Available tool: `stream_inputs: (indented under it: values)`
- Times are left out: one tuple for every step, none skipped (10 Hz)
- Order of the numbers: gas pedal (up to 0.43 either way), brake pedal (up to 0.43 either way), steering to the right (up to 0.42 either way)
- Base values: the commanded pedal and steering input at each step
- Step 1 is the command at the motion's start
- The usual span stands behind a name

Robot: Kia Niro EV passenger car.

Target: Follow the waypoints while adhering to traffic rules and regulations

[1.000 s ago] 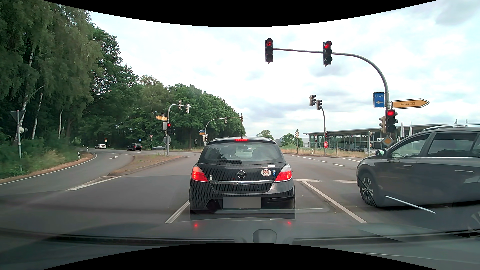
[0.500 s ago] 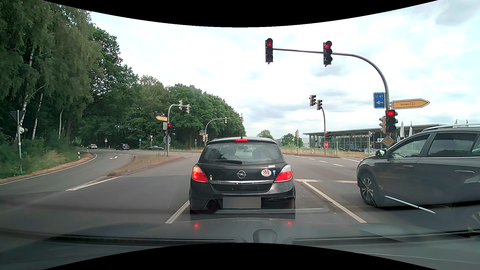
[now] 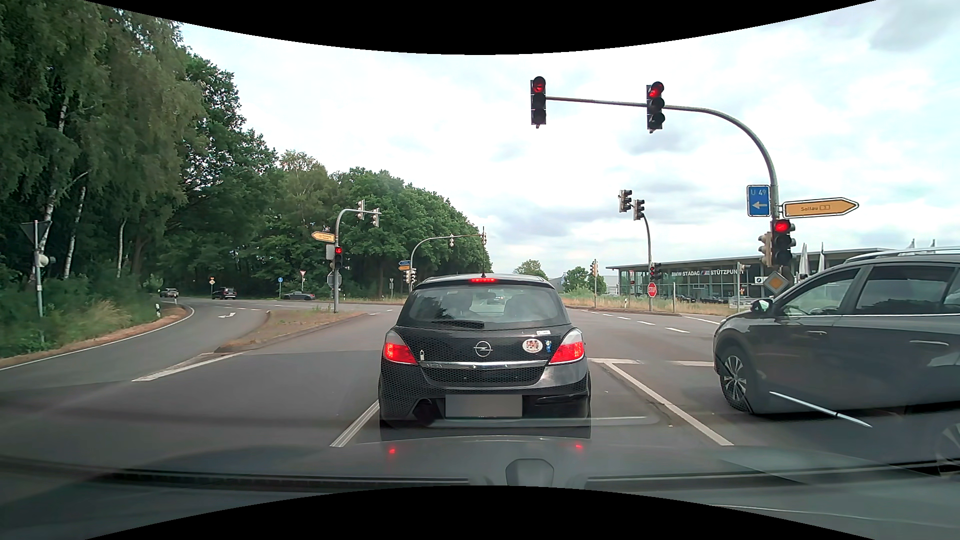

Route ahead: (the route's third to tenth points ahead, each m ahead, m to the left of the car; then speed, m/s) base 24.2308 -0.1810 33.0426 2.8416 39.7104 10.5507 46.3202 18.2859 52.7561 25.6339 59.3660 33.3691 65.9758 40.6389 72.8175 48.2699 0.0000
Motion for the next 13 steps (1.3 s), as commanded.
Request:
stream_inputs:
  values:
    - [0.0,0.268,-0.004]
    - [0.0,0.268,-0.004]
    - [0.0,0.268,-0.004]
    - [0.0,0.268,-0.004]
    - [0.0,0.268,-0.004]
    - [0.0,0.268,-0.004]
    - [0.0,0.268,-0.004]
    - [0.0,0.268,-0.004]
    - [0.0,0.268,-0.004]
    - [0.0,0.268,-0.004]
    - [0.0,0.268,-0.004]
    - [0.0,0.268,-0.004]
    - [0.0,0.268,-0.004]
